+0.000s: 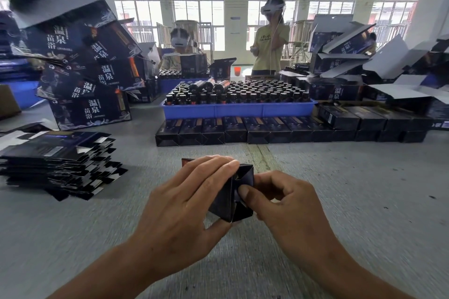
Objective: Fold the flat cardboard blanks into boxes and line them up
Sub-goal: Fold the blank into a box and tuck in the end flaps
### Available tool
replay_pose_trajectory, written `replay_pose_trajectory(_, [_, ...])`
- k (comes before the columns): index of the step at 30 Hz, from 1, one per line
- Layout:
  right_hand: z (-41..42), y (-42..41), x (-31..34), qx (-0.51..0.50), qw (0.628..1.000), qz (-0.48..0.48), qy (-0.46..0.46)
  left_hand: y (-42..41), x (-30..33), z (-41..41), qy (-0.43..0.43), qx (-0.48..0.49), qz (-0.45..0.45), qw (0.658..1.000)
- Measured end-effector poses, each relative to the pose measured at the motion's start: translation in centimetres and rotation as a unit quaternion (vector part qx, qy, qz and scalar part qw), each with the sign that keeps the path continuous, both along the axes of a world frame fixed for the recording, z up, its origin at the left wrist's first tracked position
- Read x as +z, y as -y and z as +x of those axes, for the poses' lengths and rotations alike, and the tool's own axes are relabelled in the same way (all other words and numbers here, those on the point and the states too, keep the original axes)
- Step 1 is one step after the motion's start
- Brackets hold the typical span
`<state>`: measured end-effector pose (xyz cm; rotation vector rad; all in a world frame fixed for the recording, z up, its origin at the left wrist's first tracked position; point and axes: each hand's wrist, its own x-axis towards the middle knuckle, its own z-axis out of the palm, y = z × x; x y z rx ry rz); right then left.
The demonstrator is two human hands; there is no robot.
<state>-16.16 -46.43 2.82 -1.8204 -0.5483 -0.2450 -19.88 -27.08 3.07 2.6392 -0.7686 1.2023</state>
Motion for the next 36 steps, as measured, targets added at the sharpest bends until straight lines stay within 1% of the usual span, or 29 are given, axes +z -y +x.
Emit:
replay_pose_trajectory(8, [-0.1, 0.3, 0.4, 0.045, 0.999, -0.005, 0.004, -0.4, 0.1, 0.0, 0.002, 0.0, -0.012, 1.0])
replay_pose_trajectory(14, [0.0, 0.3, 0.2, 0.043, 0.999, 0.0, 0.0, -0.4, 0.1, 0.0, 0.004, -0.002, -0.011, 1.0])
replay_pose_trajectory(18, [-0.3, 0.1, 0.4, 0.074, 0.997, 0.006, -0.034, -0.3, -0.3, 0.3, 0.007, -0.024, 0.05, 0.998])
replay_pose_trajectory(20, [-0.3, -0.1, 0.5, 0.07, 0.996, 0.026, -0.057, -0.2, -0.4, 0.4, 0.017, -0.032, 0.073, 0.997])
replay_pose_trajectory(22, [0.0, 0.0, 0.7, 0.054, 0.993, 0.059, -0.086, -0.1, -0.5, 0.4, 0.029, -0.025, 0.045, 0.998])
replay_pose_trajectory(24, [0.3, 0.2, 0.9, 0.056, 0.99, 0.074, -0.109, -0.2, -0.5, 0.3, 0.04, 0.007, -0.03, 0.999])
replay_pose_trajectory(25, [0.5, 0.3, 0.9, 0.062, 0.989, 0.067, -0.118, -0.4, -0.4, 0.3, 0.034, 0.034, -0.084, 0.995])
replay_pose_trajectory(26, [0.6, 0.4, 1.0, 0.07, 0.988, 0.058, -0.128, -0.5, -0.1, 0.1, 0.009, 0.058, -0.155, 0.986])
replay_pose_trajectory(27, [0.6, 0.4, 0.9, 0.08, 0.986, 0.049, -0.139, -0.5, 0.3, 0.0, -0.041, 0.065, -0.238, 0.968])
replay_pose_trajectory(28, [0.6, 0.4, 0.8, 0.088, 0.984, 0.038, -0.151, -0.5, 0.7, -0.1, -0.108, 0.05, -0.32, 0.94])
replay_pose_trajectory(30, [0.5, 0.3, 0.6, 0.098, 0.981, 0.002, -0.167, -0.6, 1.1, 0.1, -0.233, -0.031, -0.463, 0.855])
replay_pose_trajectory(31, [0.5, 0.2, 0.5, 0.107, 0.979, -0.021, -0.171, -0.7, 1.2, 0.3, -0.266, -0.065, -0.505, 0.818])
replay_pose_trajectory(32, [0.5, 0.2, 0.5, 0.119, 0.976, -0.044, -0.175, -0.8, 1.3, 0.4, -0.281, -0.087, -0.527, 0.797])
replay_pose_trajectory(33, [0.4, 0.1, 0.4, 0.129, 0.974, -0.06, -0.179, -1.0, 1.4, 0.4, -0.287, -0.102, -0.537, 0.786])
replay_pose_trajectory(36, [0.6, 0.0, 0.4, 0.121, 0.977, -0.059, -0.166, -1.1, 1.4, 0.4, -0.291, -0.113, -0.543, 0.779])
